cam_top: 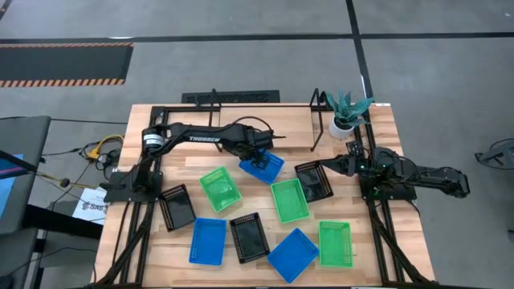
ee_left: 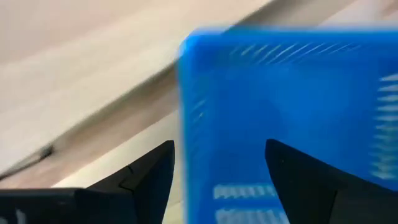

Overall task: Stack baskets on shelf by color
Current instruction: Put the top blue bin on the shelf

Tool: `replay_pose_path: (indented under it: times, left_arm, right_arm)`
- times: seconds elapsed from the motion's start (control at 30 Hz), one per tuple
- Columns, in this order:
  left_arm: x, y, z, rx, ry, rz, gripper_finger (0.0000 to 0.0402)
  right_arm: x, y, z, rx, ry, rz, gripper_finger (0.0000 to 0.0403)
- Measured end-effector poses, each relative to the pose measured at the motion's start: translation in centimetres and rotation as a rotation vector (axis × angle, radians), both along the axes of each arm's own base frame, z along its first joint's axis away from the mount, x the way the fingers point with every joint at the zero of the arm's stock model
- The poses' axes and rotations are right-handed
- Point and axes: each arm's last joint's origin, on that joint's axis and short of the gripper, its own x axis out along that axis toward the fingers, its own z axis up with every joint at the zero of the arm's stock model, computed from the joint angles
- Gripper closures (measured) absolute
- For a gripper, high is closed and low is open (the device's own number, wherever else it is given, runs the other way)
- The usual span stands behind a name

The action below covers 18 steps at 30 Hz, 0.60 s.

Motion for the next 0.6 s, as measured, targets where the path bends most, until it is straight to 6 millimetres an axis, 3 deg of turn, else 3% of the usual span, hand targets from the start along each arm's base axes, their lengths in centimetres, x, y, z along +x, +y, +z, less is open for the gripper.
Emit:
replay_pose_path:
  times: [0.2,0.6]
  left_arm:
    - [0.13,-0.01,-0.24,-0.003,0.000,-0.009,0.0196]
    - [0.18,0.04,-0.26,0.006,0.003,-0.052,0.0362]
  right_arm:
    - [0.00,0.00,-0.01,0.000,0.002,0.000,0.0179]
    - [0.00,-0.01,-0.02,-0.014,0.004,-0.001,0.0179]
